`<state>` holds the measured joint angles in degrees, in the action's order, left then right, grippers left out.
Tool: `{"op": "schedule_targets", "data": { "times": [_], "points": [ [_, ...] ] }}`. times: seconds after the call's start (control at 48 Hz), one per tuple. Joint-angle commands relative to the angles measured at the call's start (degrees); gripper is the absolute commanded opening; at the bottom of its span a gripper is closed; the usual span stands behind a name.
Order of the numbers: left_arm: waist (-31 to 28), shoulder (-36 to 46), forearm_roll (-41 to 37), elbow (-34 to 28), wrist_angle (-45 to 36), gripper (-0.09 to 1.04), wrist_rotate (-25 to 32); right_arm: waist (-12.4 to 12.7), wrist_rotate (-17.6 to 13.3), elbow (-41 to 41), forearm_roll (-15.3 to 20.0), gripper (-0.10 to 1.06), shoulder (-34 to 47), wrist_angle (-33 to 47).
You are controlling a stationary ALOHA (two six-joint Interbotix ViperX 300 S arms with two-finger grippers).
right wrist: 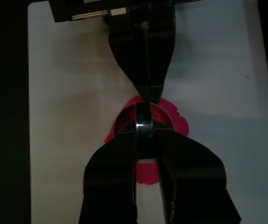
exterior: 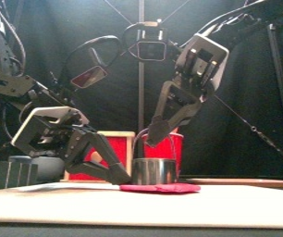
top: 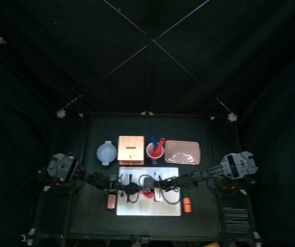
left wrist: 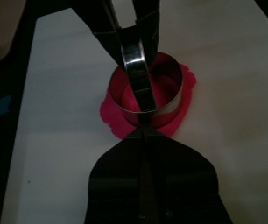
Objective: Get the cutter from the drawer then cut the dough then place the extra dough in the bowl
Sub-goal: Place the extra dough in the bowl
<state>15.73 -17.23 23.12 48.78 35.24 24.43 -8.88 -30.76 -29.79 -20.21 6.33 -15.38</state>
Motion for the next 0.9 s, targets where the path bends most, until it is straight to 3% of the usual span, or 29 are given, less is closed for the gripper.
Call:
{"op": "schedule_targets", "data": {
  "times": [0.021, 0.542, 0.75, 0.896],
  "points": [
    [-0.1, 0.3, 0.1, -0.2, -0.6, 0.45, -0.1, 0.4, 0.1, 1.7, -1.0, 0.42, -3.9, -2.0],
    [-0.1, 0.3, 0.3, -0.2, -1.4, 0.45, -0.1, 1.8, -0.4, -2.8, -4.0, 0.42, -12.9, -3.6],
    [-0.4, 1.1, 1.3, 0.2, -2.5, 0.45, 0.0, 1.4, -0.7, -9.7, -2.5, 0.42, -17.0, -3.6],
    [-0.6, 3.0, 1.9, 0.8, -3.7, 0.45, 0.0, 1.4, -0.6, -14.2, 0.9, 0.42, -18.8, -3.8]
  ]
}}
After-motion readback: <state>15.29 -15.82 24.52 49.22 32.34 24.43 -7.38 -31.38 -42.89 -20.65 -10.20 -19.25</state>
